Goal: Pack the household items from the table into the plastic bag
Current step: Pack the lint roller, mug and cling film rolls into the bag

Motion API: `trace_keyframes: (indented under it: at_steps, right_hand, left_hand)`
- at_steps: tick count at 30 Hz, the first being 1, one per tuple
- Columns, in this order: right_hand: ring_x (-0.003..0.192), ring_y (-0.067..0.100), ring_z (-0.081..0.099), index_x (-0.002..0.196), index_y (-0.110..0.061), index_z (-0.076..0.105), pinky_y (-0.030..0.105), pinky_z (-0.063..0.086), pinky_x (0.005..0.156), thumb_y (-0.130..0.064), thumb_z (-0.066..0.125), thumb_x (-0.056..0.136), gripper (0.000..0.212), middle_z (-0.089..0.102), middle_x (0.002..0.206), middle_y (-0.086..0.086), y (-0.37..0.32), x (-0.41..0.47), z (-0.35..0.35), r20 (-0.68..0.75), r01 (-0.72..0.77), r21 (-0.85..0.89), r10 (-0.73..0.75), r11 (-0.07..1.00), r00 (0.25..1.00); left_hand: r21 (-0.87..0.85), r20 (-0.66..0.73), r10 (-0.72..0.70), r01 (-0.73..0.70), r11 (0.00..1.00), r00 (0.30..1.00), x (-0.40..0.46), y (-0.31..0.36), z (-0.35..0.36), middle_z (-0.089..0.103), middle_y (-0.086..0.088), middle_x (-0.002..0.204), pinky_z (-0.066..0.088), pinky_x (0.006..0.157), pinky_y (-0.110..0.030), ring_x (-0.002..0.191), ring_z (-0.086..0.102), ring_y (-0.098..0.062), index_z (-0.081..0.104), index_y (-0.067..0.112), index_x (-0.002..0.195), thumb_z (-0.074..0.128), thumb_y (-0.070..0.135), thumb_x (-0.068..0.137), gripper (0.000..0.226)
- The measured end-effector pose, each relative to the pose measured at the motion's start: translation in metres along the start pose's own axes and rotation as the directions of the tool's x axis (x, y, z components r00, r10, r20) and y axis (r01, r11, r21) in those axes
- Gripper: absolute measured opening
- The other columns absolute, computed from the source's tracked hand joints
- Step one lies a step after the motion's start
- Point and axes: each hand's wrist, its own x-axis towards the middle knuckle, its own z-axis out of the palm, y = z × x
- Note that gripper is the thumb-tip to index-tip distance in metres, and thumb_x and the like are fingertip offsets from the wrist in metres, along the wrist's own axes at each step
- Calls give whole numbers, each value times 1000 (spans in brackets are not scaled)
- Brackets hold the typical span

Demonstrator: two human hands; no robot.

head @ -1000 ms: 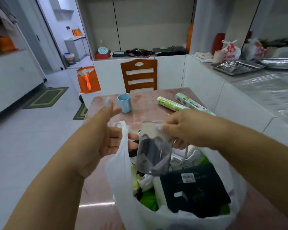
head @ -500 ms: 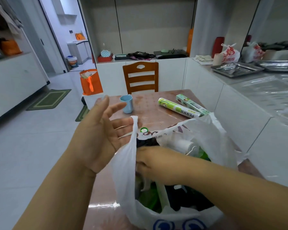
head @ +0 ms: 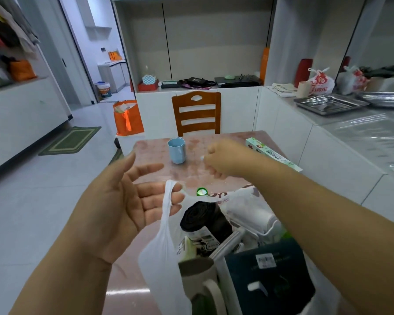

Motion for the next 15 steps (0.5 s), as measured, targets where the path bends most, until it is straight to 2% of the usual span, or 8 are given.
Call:
trace_keyframes:
  at_steps: [1, 3, 5, 7, 9, 11, 13, 15]
  right_hand:
    - [67, 17, 54, 76, -14, 54, 30, 50, 66, -21, 50, 96, 22, 54, 71, 2, 5, 17, -2, -87, -24, -5, 23, 1000, 996]
    - [61, 13, 47, 88, -13, 56, 25, 40, 56, -31, 50, 97, 21, 49, 71, 0, 7, 43, 5, -55, -23, -99, 18, 995, 998]
    - [67, 17, 51, 118, -9, 56, 26, 42, 62, -36, 51, 96, 35, 55, 86, 4, 13, 65, 27, 132, -63, -144, 82, 988, 988]
    - [84, 24, 54, 131, -7, 51, 30, 43, 72, -39, 55, 93, 50, 59, 106, 9, 25, 83, 49, 247, -43, -248, 106, 968, 963]
    - [94, 27, 52, 131, -7, 53, 30, 39, 78, -38, 57, 92, 50, 59, 119, 10, 35, 99, 65, 328, 2, -372, 130, 928, 936]
    - [91, 26, 47, 126, -4, 58, 30, 35, 78, -32, 57, 93, 43, 55, 107, 10, 39, 107, 77, 376, 34, -435, 147, 900, 915]
    - [86, 25, 48, 119, -5, 62, 29, 38, 74, -31, 61, 89, 39, 55, 98, 9, 43, 110, 82, 348, 28, -455, 149, 890, 926]
    - [74, 23, 55, 102, -11, 67, 26, 43, 66, -34, 66, 83, 30, 63, 87, 5, 44, 106, 71, 215, -25, -389, 117, 921, 970]
  left_hand:
    - [-9, 4, -10, 10, 1000, 1000, 3, -1, -1, 71, -30, 91, 59, 65, -45, 67, 71, -34, 57, 7, 120, 40, 49, 90, 54]
    - [-25, 6, -23, 23, 999, 1000, 9, -1, -1, 70, -31, 90, 59, 63, -46, 66, 71, -34, 57, 7, 121, 40, 48, 91, 53]
    - [-37, -4, -34, 34, 999, 999, 16, -1, -2, 70, -32, 91, 60, 60, -45, 65, 71, -34, 57, 6, 120, 39, 47, 92, 53]
    - [-37, -20, -48, 48, 998, 999, 22, -1, -2, 70, -32, 94, 60, 61, -46, 66, 71, -34, 57, 7, 119, 39, 47, 92, 52]
    - [-34, -35, -57, 56, 998, 998, 26, -1, -4, 70, -31, 95, 59, 64, -49, 68, 71, -35, 58, 8, 118, 39, 48, 92, 52]
    - [-29, -45, -60, 59, 998, 997, 30, -2, -5, 71, -31, 95, 59, 65, -49, 70, 72, -35, 58, 9, 118, 38, 49, 92, 52]
    - [-22, -49, -63, 62, 998, 997, 31, -2, -5, 71, -30, 95, 59, 66, -50, 71, 72, -35, 58, 9, 118, 38, 49, 92, 52]
    - [-13, -49, -60, 59, 998, 997, 32, -3, -5, 71, -30, 96, 58, 66, -49, 72, 72, -35, 58, 9, 118, 39, 48, 91, 51]
